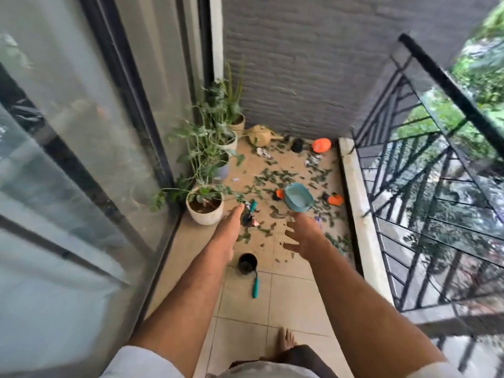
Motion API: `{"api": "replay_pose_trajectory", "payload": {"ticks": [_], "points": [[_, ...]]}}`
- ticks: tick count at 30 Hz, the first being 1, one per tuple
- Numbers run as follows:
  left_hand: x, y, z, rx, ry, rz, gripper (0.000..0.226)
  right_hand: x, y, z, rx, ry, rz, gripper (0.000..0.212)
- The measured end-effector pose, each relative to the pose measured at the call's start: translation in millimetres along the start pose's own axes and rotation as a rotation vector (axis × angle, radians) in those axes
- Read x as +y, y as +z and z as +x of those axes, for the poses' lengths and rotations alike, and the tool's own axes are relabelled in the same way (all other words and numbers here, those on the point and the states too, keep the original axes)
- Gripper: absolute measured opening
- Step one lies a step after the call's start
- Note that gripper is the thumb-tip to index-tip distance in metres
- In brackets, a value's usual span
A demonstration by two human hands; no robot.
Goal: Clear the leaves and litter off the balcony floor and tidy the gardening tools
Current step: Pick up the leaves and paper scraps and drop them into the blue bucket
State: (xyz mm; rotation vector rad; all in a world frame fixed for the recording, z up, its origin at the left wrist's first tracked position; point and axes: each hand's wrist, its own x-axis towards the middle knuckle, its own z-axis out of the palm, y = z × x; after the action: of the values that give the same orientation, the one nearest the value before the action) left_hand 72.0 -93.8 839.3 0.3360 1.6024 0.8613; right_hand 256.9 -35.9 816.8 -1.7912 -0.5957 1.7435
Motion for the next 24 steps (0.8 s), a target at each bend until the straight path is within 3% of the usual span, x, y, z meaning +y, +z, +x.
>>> {"api": "replay_pose_trajectory", "payload": {"ticks": [8,21,24], "points": [[15,86,25,-0.024,-0.038,0.057,0.074,-24,-132,43,0.021,-0.021,0.149,0.036],[32,274,69,-0.068,-0.056,0.092,0.085,-93,-305,125,-0.013,-0.027,0.16,0.043],[36,292,86,-0.072,-0.068,0.11,0.095,-102,-324,141,0.009,-0.017,0.177,0.032]]}}
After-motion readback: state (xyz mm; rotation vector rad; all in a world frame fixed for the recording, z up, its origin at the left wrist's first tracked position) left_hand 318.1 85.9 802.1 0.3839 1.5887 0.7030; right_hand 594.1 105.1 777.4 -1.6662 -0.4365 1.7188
